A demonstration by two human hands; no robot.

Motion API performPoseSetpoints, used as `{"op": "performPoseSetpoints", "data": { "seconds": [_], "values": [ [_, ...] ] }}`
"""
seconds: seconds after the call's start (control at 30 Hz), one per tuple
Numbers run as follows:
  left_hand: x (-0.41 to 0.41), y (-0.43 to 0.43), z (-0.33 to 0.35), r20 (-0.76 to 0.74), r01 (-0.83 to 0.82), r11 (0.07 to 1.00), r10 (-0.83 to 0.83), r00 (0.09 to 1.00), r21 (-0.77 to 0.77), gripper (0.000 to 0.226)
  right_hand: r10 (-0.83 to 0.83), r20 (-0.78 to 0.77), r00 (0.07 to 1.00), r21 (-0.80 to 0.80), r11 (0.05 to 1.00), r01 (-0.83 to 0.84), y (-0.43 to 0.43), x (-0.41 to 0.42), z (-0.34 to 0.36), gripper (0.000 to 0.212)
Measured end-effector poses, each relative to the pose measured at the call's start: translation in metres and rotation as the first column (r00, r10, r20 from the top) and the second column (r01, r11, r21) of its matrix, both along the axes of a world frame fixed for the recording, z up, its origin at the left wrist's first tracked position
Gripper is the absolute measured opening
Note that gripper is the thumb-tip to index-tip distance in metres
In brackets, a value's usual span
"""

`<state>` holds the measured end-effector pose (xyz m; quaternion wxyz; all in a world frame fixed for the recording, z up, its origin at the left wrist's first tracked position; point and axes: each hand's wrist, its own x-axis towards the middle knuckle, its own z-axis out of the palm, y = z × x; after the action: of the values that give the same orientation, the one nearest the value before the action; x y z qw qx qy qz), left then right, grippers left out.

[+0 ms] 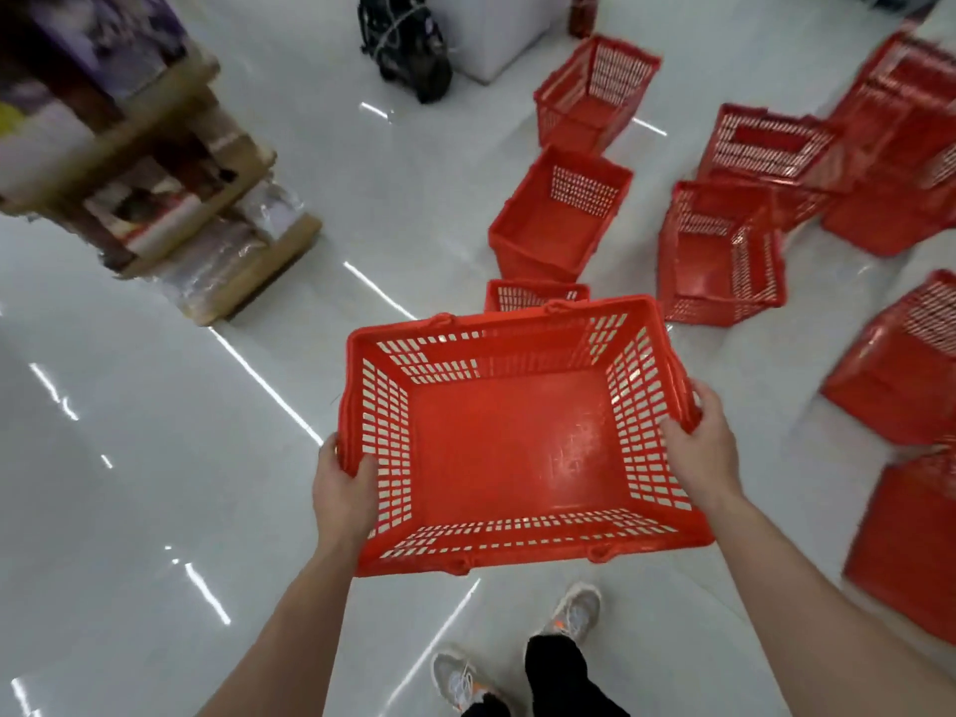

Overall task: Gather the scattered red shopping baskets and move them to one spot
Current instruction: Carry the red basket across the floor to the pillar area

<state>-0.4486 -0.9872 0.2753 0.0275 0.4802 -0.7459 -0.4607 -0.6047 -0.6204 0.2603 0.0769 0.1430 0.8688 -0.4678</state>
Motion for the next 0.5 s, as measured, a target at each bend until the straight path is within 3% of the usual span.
{"op": "performPoseSetpoints", "data": {
  "seconds": [0.27,0.5],
  "values": [
    [-0.149,0.103,0.094,-0.043,0.134,0.991,-0.133,0.99,0.026,0.057,-0.173,-0.027,0.985,-0.067,0.983,0.171,0.128,-0.082,0.1,0.05],
    [-0.261,0.152,0.111,-0.129,0.112,0.994,-0.113,0.985,-0.017,0.055,-0.203,-0.077,0.976,-0.07,0.978,0.198,0.17,-0.196,0.132,0.054]
  ]
}}
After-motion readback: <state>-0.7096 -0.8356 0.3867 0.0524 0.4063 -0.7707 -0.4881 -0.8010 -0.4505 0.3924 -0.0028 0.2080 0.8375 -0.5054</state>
